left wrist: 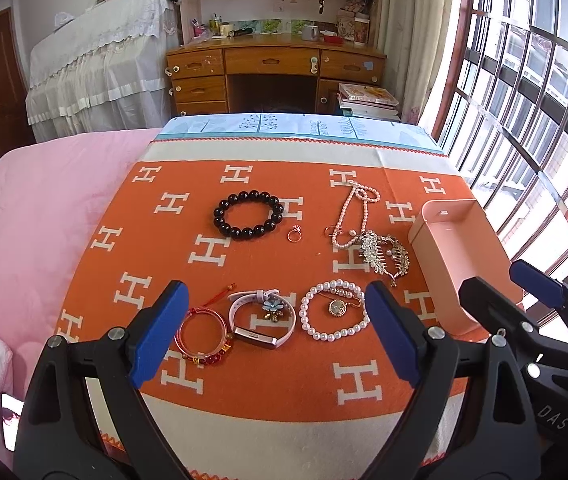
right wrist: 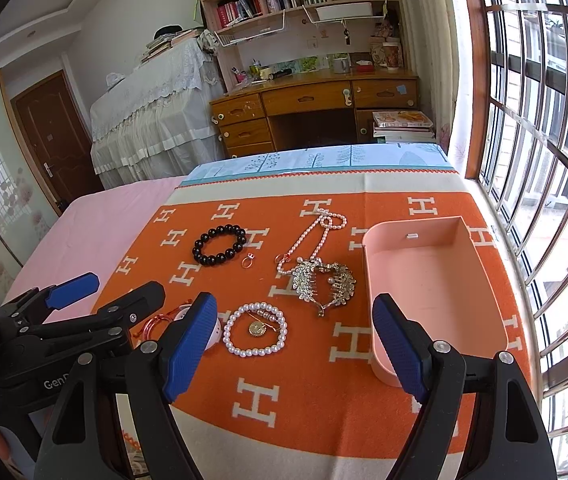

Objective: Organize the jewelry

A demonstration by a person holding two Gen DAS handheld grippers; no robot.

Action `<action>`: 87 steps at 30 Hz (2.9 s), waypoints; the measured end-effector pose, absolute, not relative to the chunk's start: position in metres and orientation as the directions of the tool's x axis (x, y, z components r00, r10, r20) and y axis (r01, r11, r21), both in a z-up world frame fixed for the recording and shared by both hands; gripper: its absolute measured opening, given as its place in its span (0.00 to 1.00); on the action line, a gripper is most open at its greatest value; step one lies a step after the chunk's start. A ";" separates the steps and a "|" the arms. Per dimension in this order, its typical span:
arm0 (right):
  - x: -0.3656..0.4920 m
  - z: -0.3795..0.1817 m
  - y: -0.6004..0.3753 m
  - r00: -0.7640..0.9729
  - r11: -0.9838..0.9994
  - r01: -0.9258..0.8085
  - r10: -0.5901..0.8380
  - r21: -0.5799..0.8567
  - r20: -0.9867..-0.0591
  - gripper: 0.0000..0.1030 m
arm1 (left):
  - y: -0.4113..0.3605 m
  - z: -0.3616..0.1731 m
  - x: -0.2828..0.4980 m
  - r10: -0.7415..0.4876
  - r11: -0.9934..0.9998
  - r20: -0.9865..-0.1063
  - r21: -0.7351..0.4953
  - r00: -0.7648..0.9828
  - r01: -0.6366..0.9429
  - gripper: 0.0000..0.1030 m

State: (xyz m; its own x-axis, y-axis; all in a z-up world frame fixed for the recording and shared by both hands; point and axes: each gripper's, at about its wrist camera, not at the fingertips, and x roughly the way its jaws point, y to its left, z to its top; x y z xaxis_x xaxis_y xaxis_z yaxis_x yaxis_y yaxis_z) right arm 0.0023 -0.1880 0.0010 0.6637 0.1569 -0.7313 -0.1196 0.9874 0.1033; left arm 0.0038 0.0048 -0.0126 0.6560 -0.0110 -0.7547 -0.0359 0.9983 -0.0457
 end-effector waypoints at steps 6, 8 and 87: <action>0.002 -0.001 -0.187 0.663 0.988 -0.117 0.154 0.102 -0.733 0.79 | 0.006 -0.016 0.004 -0.014 0.998 -0.758 -0.050 0.652 -0.036 0.86; 0.002 -0.006 -0.188 0.660 0.988 -0.115 0.153 0.102 -0.736 0.79 | 0.006 -0.018 0.004 -0.016 0.998 -0.761 -0.051 0.649 -0.036 0.86; 0.317 -0.152 -0.161 0.227 0.996 -0.053 -0.060 -0.074 -0.972 0.22 | 0.116 -0.154 0.245 -0.086 0.993 -0.958 -0.105 0.275 -0.055 0.70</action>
State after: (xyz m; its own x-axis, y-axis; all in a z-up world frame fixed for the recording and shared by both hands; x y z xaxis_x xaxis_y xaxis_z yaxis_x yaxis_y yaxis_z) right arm 0.3169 -0.1607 -0.1516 0.2266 -0.0598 -0.9721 -0.0534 0.9959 -0.0737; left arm 0.2446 0.1156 -0.1542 0.2749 -0.0860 -0.9576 -0.0552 0.9929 -0.1051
